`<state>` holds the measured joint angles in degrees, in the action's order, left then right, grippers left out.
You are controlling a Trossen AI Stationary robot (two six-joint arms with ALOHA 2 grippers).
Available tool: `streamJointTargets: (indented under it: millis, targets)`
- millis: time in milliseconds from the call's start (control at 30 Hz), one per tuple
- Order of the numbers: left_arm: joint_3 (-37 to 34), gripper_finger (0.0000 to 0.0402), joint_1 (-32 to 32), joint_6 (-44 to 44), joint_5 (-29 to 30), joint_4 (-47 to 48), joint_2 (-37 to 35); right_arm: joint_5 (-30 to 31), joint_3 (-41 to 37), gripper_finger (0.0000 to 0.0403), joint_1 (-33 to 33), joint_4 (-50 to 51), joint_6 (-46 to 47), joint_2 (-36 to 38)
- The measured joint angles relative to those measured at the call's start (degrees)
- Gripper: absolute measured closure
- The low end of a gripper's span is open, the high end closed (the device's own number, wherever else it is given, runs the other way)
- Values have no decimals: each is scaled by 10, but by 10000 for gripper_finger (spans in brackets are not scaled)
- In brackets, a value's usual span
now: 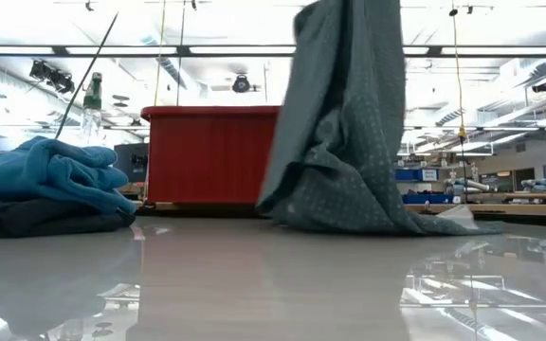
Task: Fold laundry
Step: Fold the green polo shirt
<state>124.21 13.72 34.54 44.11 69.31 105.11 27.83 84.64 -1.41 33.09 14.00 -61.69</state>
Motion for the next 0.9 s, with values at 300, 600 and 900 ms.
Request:
streamJointTargets:
  millis: [300,600,900]
  targets:
    - [-175,132,-87,-233,-96,-398,1,-6,0,393,8,-5,11,29]
    - [-214,134,-139,-265,-197,-473,-1,-5,0,394,7,-5,19,42]
    - [-215,245,-153,-251,-234,-542,17,9,0,394,19,-9,14,44]
